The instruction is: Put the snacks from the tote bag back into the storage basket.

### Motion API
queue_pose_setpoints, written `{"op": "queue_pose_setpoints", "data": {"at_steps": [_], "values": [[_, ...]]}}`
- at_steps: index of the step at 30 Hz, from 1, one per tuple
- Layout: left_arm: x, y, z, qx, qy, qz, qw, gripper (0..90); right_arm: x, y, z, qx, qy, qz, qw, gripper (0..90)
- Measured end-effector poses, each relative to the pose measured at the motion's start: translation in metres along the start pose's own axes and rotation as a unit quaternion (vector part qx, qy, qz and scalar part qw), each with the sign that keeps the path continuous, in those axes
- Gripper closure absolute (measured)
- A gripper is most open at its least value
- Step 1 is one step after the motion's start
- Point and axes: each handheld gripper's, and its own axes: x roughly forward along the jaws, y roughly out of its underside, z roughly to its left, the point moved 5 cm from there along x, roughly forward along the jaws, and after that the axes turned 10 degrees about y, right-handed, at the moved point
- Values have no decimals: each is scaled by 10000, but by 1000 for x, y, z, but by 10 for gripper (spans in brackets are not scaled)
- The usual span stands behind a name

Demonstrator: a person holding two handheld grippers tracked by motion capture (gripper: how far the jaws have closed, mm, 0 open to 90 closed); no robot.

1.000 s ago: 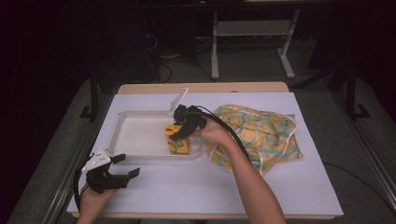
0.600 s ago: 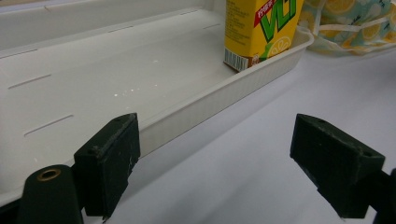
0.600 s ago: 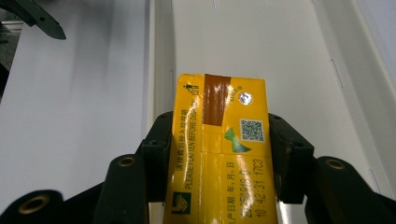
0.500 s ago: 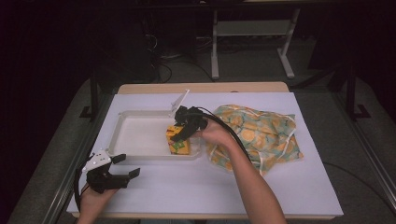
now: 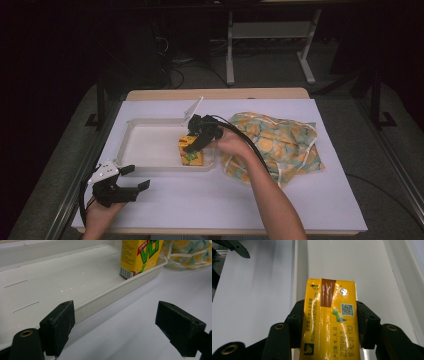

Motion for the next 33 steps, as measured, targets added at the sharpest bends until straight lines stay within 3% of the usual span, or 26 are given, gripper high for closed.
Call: {"op": "queue_pose_setpoints", "data": {"at_steps": [23,33], "values": [[1,0,0,44,9,48,10000,154,0,3,6,-206,-3,-64,9998,481],[1,0,0,51,15,46,10000,154,-1,4,9,-153,-9,-79,9999,475]]}}
